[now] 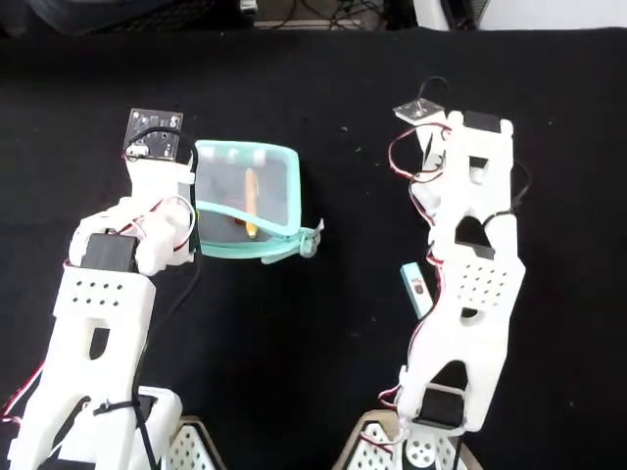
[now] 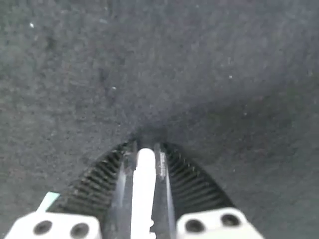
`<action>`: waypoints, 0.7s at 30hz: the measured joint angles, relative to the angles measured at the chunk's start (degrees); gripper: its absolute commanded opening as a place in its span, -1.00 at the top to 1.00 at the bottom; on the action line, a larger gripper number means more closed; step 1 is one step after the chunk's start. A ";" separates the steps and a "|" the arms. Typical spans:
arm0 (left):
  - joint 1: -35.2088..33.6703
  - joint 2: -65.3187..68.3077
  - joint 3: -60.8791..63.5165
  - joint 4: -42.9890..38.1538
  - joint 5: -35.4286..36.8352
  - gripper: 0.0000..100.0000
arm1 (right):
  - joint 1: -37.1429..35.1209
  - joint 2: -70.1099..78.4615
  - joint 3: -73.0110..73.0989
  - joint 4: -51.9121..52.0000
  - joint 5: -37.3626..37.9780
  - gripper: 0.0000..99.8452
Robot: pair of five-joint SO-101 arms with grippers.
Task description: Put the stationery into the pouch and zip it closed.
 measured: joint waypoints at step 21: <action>0.00 0.00 0.00 0.00 0.00 0.94 | -7.47 -64.44 49.85 -8.09 0.00 0.98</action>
